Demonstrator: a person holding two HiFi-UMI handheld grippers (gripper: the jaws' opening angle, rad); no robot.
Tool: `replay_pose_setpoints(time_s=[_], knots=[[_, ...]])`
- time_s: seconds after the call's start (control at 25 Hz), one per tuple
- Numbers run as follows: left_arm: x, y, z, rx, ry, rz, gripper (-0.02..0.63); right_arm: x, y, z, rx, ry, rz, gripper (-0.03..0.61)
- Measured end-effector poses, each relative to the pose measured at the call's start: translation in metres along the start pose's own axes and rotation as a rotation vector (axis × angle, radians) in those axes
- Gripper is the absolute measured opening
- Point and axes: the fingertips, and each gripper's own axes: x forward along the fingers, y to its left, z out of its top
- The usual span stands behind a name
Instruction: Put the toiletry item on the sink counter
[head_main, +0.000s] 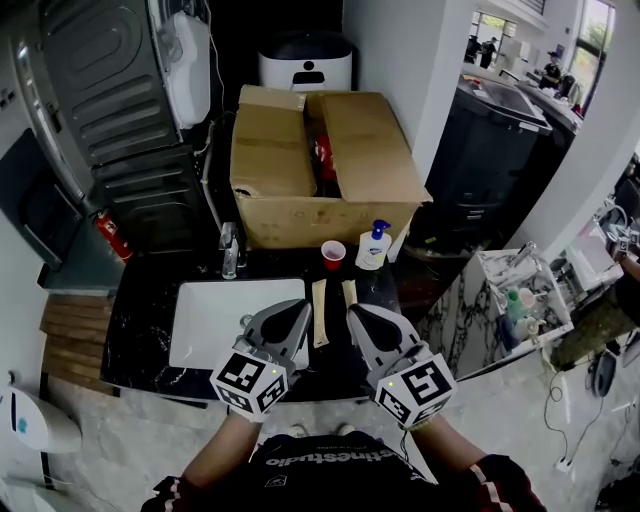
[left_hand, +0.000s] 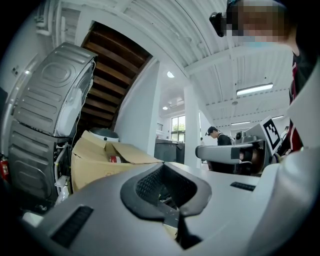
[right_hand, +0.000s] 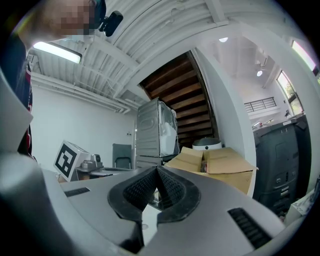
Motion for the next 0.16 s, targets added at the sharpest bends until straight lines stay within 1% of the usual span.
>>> replay_pose_setpoints(time_s=[0.16], knots=[[0.0000,-0.0016,-0.0019,-0.013,0.003,-0.005,0.015,-0.0016,-0.0006,-0.0003,0.003,0.000,-0.002,0.037]])
